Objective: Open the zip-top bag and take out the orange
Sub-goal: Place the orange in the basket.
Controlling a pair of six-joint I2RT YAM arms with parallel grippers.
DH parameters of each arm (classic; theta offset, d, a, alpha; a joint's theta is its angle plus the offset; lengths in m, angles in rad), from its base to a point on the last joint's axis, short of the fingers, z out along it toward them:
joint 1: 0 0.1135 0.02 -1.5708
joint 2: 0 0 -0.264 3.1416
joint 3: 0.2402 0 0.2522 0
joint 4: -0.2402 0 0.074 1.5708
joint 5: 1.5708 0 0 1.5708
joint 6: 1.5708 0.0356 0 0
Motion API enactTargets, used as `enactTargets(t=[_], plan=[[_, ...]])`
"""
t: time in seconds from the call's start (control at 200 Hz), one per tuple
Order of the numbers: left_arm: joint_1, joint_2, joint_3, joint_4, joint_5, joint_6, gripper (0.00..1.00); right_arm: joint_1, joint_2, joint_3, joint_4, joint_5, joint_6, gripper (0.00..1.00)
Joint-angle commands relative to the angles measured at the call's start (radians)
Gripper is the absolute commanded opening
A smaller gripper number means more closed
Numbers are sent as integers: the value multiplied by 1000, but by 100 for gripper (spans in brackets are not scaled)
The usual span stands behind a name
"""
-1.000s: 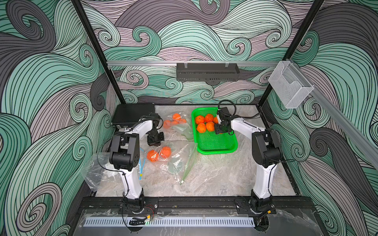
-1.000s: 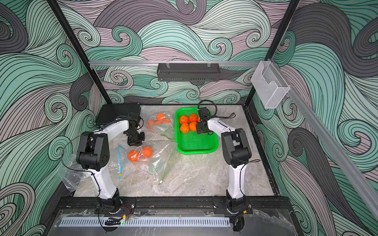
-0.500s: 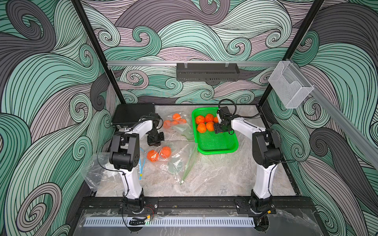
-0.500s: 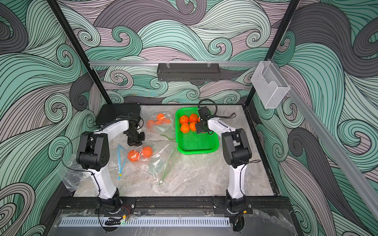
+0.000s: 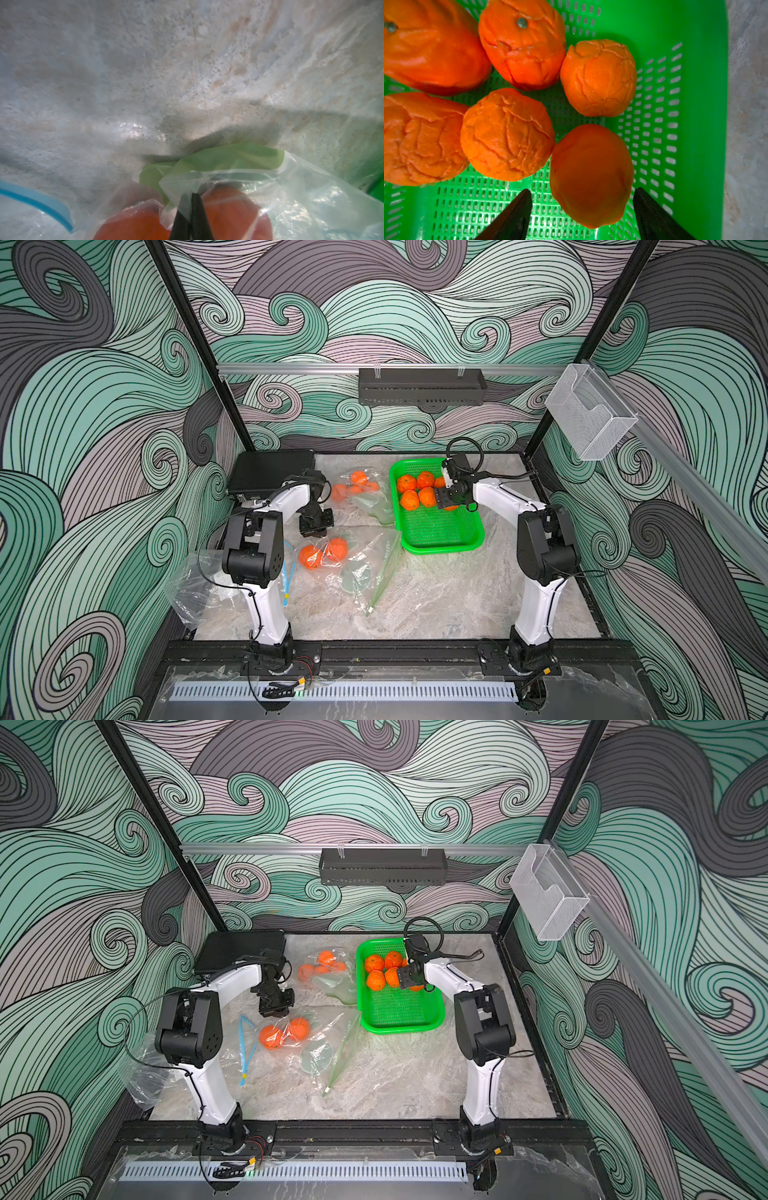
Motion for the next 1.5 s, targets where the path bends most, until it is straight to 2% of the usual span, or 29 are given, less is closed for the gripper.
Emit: enactTargets(t=[0.0,0.23,0.345,0.826,1.091,1.186,1.331,1.431,1.496], plan=[[7,19,29,-46,6,8,0,-7,-106,-34,-25,-26,24,66],[7,19,28,-47,7,8,0,-7,-142,-153,-28,-16,66,28],[7,18,27,-48,9,8,0,-7,-114,-146,-38,-32,82,21],[7,15,23,-46,10,8,0,-31,60,22,-41,-55,110,18],[6,15,24,-48,11,10,0,-44,87,25,-26,-89,103,18],[6,16,25,-48,10,10,0,-43,41,9,-22,-128,102,20],[7,16,25,-48,8,10,0,-16,-135,-79,-9,-171,110,30],[6,15,29,-48,6,10,0,37,-316,-244,106,-290,119,35],[7,16,28,-50,6,10,0,92,-439,-382,226,-356,118,35]])
